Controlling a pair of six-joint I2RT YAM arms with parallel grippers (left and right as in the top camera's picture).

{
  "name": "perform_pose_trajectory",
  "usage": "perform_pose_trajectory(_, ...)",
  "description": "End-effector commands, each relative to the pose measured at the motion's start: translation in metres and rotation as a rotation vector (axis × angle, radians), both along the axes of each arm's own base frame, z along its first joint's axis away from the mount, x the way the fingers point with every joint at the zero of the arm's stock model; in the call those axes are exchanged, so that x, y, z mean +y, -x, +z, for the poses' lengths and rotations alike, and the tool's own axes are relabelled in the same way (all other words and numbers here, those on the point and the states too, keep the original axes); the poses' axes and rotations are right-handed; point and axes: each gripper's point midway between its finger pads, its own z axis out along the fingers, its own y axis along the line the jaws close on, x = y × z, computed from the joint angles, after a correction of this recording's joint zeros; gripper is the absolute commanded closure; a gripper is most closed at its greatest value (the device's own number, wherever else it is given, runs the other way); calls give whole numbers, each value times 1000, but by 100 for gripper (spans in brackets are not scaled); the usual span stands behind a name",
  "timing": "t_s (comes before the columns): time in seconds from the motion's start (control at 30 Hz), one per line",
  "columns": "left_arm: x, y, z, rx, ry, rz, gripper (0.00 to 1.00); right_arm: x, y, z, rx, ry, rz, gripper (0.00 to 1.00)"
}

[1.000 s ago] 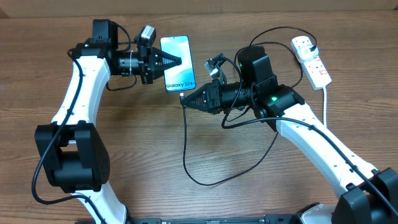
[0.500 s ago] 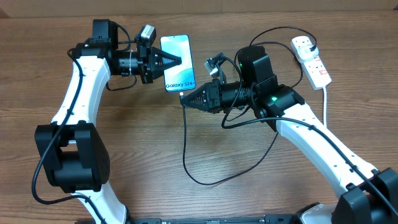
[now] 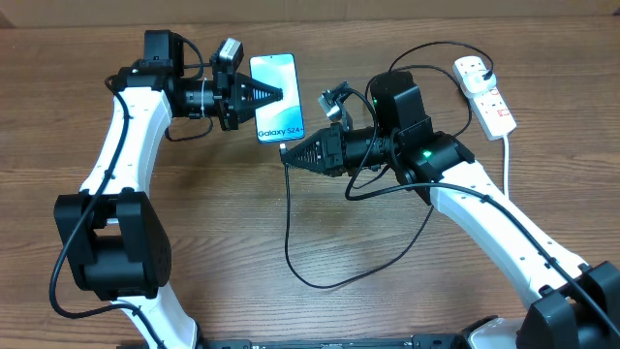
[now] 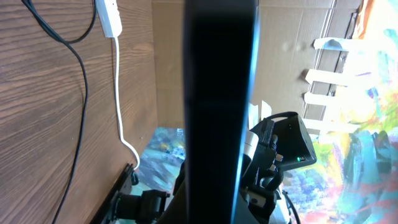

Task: Plug charger to phone and switch on socket

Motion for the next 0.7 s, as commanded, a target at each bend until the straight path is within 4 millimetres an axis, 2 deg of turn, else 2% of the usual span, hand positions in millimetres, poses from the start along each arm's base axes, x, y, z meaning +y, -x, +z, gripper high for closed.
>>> perform_pose_trajectory(0.0,1,2,15,-56,55,-18,96,1,2,9,-26,-18,14,96)
perform_pose_trajectory(0.67,1,2,13,-54,41,-13,96,1,1,11,-40,-26,15,96)
